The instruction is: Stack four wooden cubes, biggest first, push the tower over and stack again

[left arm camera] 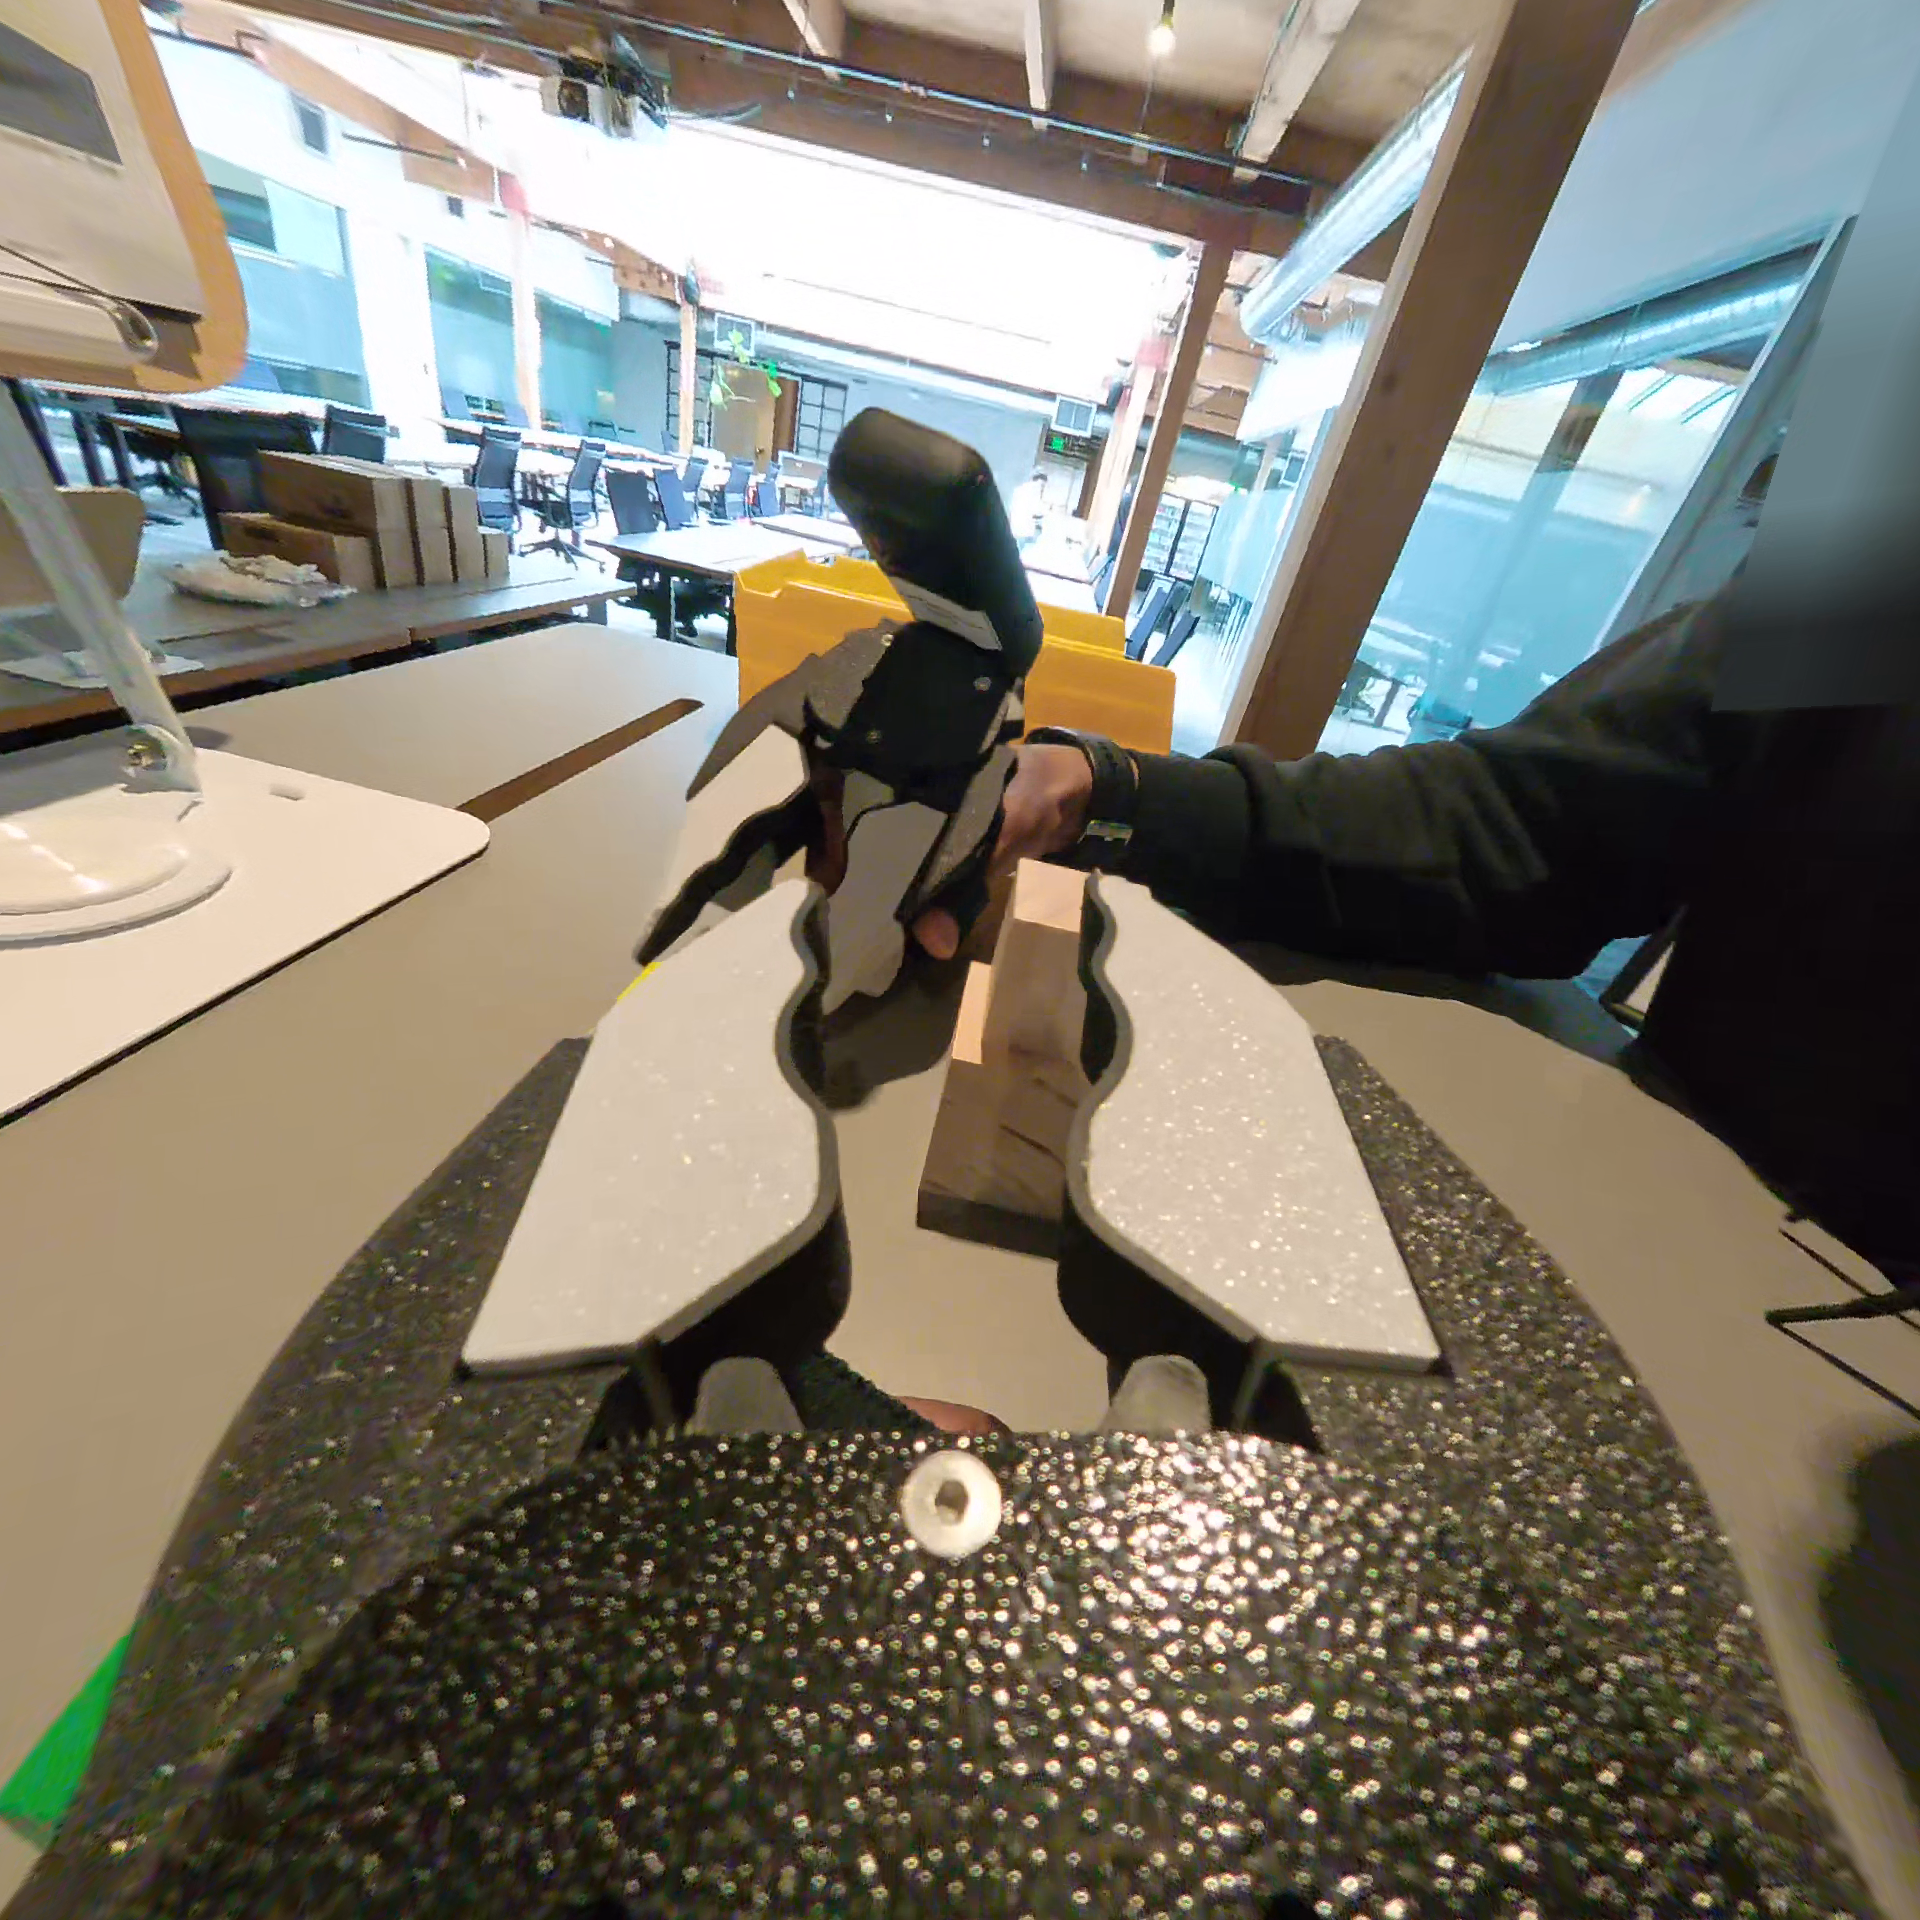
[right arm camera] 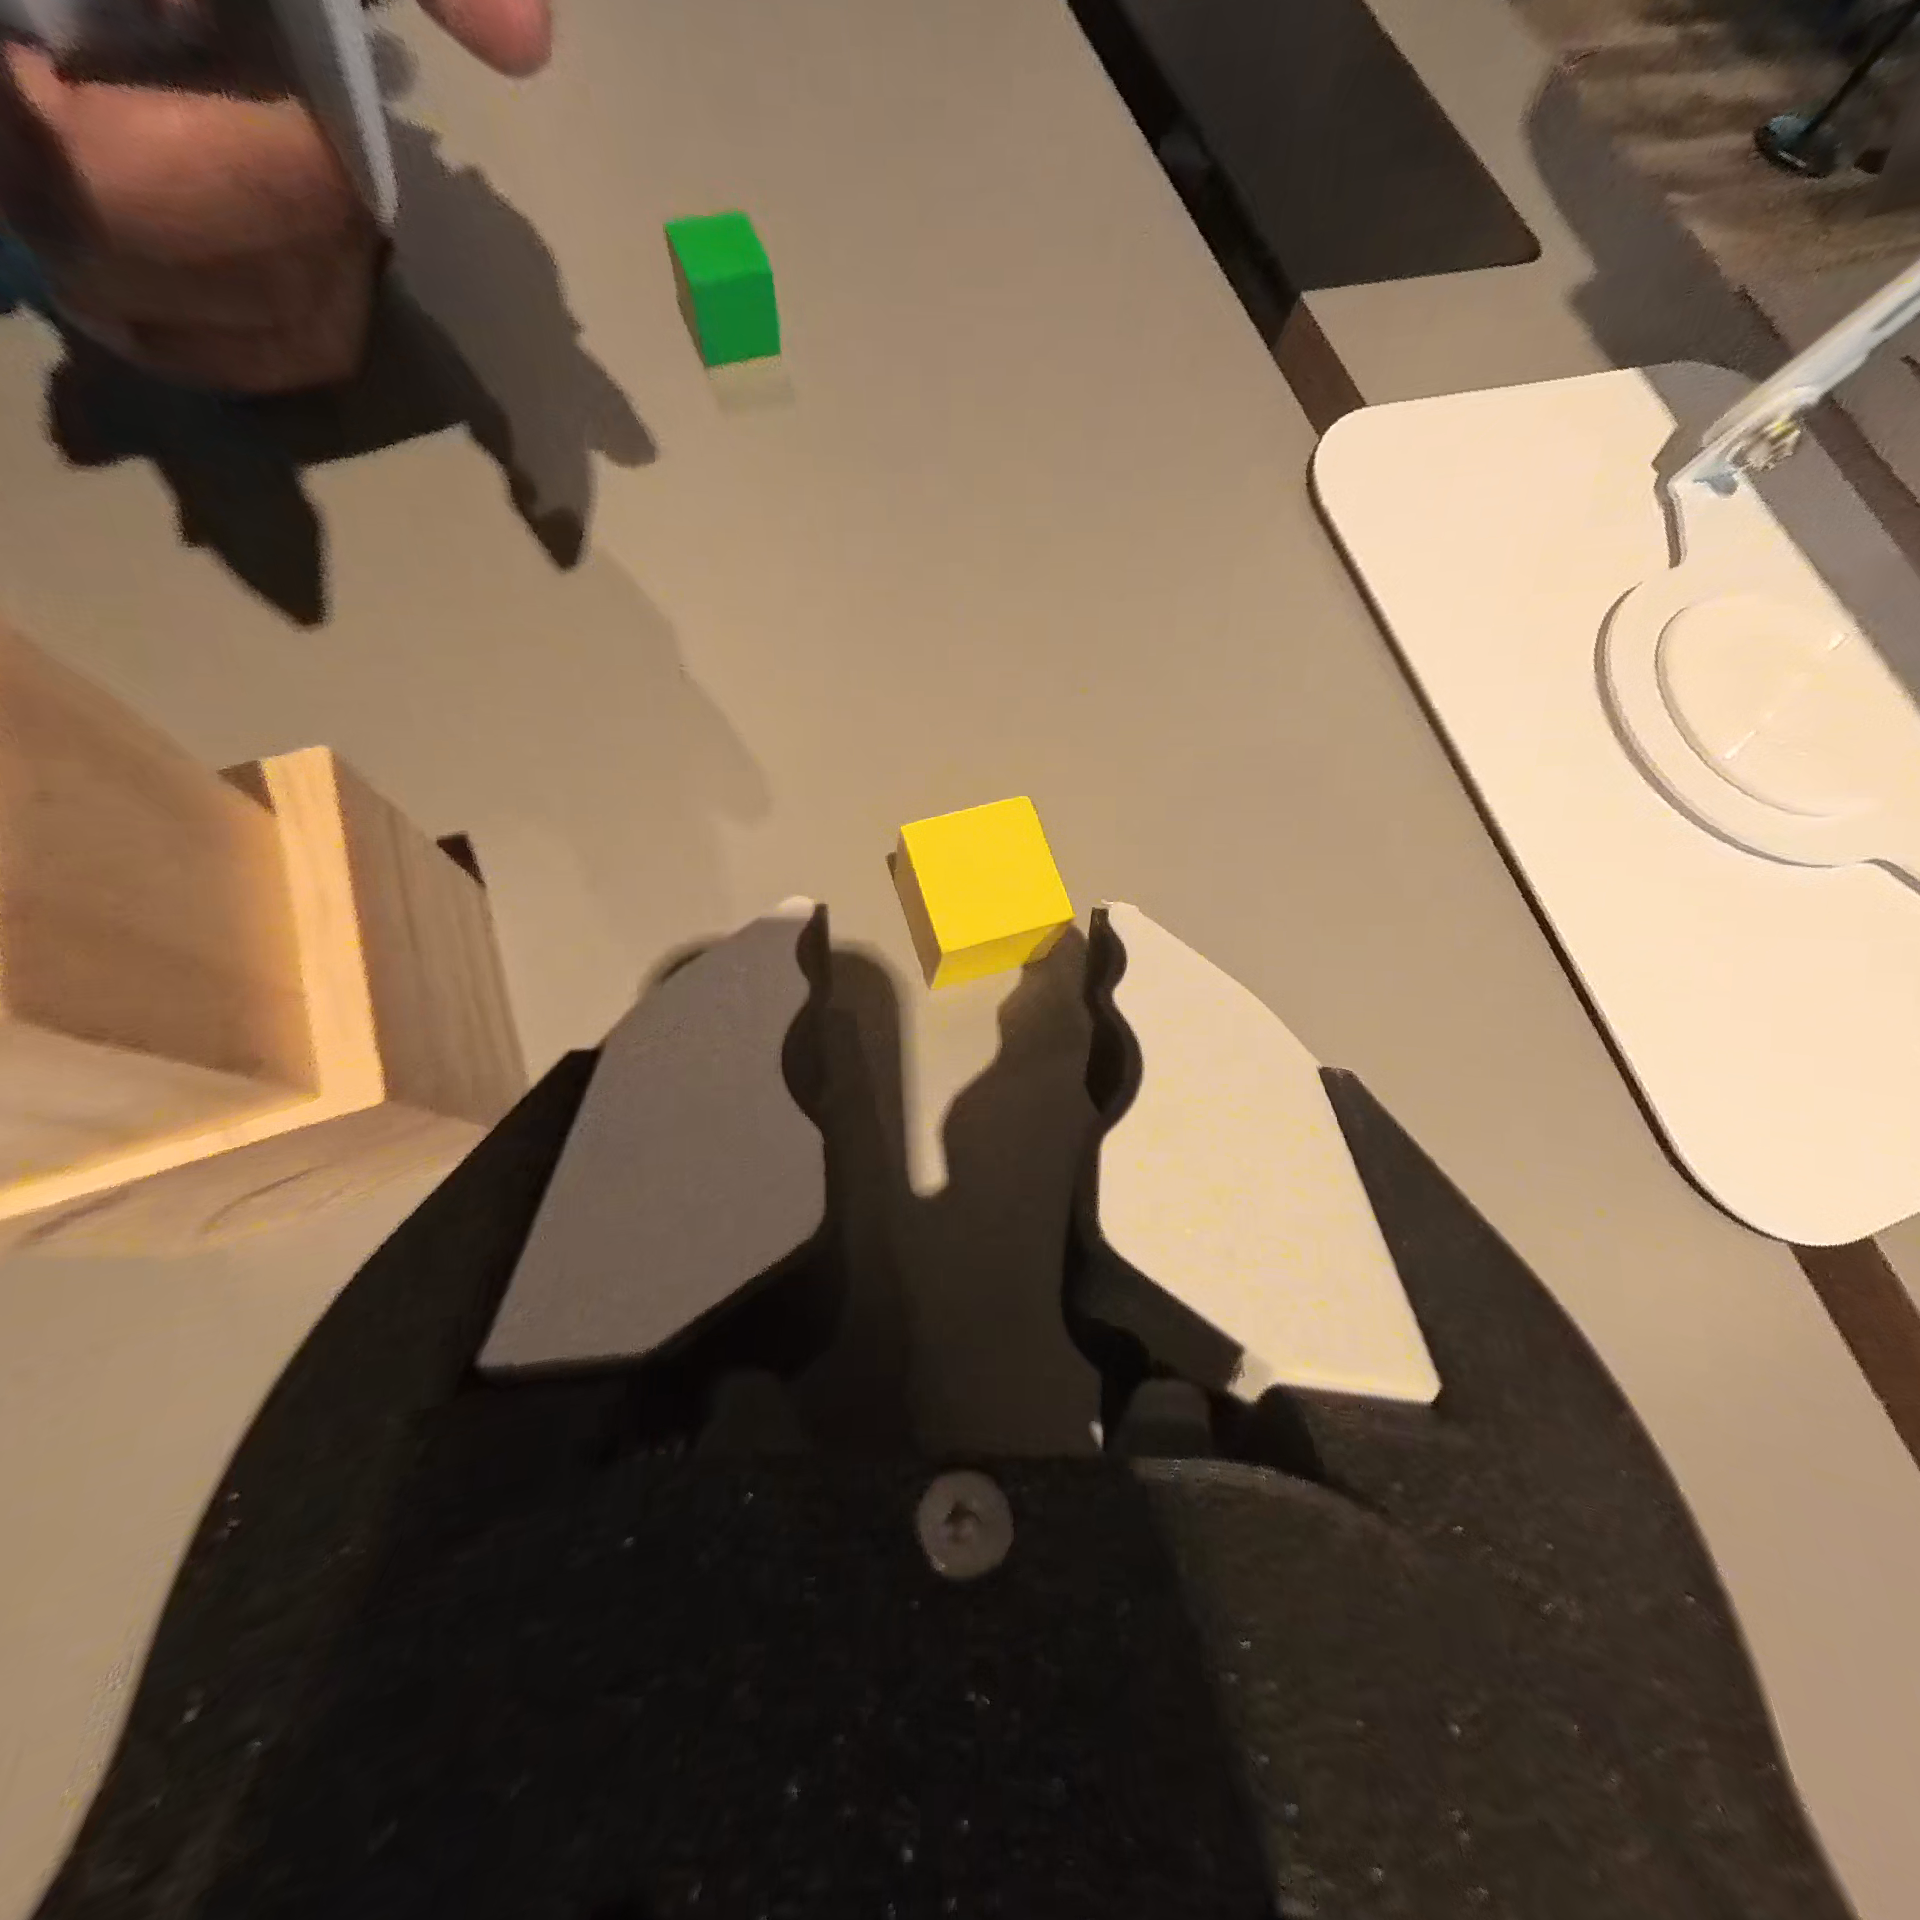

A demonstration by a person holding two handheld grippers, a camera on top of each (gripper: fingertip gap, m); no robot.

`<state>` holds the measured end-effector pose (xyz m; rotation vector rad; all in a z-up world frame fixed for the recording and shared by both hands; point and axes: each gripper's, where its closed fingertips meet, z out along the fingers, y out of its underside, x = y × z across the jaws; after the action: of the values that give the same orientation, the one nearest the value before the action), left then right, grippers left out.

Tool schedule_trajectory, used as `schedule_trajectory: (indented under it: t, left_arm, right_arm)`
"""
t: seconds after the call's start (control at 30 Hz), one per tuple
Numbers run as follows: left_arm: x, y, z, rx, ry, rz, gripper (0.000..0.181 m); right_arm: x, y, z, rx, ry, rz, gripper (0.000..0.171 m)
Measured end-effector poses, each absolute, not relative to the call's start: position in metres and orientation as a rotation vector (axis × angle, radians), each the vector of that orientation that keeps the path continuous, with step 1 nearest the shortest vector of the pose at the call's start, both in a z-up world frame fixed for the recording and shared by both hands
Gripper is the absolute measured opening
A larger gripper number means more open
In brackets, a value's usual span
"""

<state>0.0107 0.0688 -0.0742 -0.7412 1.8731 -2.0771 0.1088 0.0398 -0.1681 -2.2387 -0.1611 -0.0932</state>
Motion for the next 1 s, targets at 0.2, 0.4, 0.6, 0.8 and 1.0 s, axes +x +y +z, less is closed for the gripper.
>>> schedule_trajectory:
  t: [0.2,0.4,0.6,0.8,1.0]
  left_arm:
    - [0.016,0.058,-0.079,-0.760,1.937,-2.073,0.044]
    - [0.029,0.049,-0.085,-0.769,1.959,-1.982,0.033]
    - [0.037,0.052,-0.082,-0.788,1.896,-1.949,0.030]
    - [0.040,0.059,-0.078,-0.836,1.844,-2.006,0.030]
    - [0.041,0.061,-0.079,-0.858,1.837,-2.016,0.029]
  right_arm:
    - [0.113,0.043,-0.179,-2.318,-0.159,-0.145,0.037]
    - [0.105,0.041,-0.164,-2.206,-0.181,-0.057,0.027]
    - [0.106,0.020,-0.107,-1.791,-0.087,0.248,0.027]
    - [0.060,0.011,-0.079,-1.712,-0.295,0.341,0.027]
    - [0.022,0.005,-0.058,-1.828,-0.482,0.305,0.027]
